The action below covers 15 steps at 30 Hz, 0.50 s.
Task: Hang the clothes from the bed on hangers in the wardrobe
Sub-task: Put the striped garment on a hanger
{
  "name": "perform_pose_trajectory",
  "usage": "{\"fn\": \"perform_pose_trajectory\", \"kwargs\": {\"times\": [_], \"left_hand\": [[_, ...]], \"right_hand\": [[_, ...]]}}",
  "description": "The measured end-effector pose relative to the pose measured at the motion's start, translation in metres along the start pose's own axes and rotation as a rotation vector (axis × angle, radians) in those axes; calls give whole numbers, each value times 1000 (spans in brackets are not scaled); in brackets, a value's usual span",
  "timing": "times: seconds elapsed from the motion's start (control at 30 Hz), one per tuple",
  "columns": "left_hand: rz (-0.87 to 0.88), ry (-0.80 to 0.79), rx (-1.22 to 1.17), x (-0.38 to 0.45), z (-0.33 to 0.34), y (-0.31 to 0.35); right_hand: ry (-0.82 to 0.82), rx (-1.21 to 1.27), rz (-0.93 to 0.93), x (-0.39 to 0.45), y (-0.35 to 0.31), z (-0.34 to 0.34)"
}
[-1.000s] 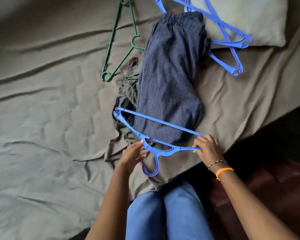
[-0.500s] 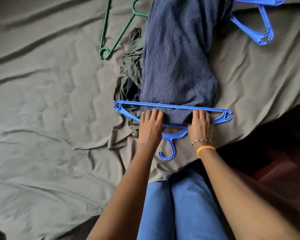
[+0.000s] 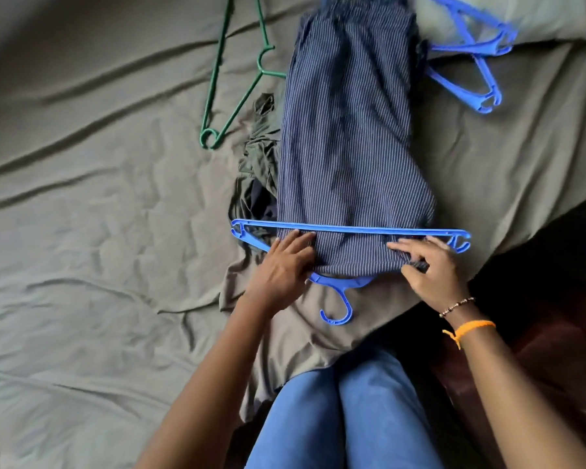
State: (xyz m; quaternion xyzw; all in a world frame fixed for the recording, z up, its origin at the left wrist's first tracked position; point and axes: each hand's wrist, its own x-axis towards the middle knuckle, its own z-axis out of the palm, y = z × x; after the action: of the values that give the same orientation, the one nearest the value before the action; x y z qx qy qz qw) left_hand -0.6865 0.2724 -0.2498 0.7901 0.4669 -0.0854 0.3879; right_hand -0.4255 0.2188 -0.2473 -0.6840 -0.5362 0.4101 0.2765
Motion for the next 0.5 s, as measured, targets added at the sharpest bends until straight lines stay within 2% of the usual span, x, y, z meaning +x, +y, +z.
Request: {"fn": "perform_pose_trajectory", "kwargs": {"times": [0.07,0.1,0.17,0.23,0.3,0.33,0.4,0.5], "left_hand": [[-4,-132,29,0,-17,14],[-43,-263,50,0,-29,26],[-153,-626,175,5,-46,46],[-179,-785,249,10,-56,59],[-179,-763,230,13,-67,64],[-194,-701,181,16,-78,62],[-192,-511,41,29,-106,59],[-35,-214,-94,58,-161,69]], "right_hand": [[-147,-174,107,1,-8,-13],[-250,-299,188,5,-13,-17],[-520,-531,353,13,-24,-19],[-799,-551,489,19,-37,-19],[-863,-475,506,25,-44,-28],[-809,-406,465,30,-47,-37],[-597,-184,378,43,-56,-61],[-367,55,295,78,-69,-97]]}}
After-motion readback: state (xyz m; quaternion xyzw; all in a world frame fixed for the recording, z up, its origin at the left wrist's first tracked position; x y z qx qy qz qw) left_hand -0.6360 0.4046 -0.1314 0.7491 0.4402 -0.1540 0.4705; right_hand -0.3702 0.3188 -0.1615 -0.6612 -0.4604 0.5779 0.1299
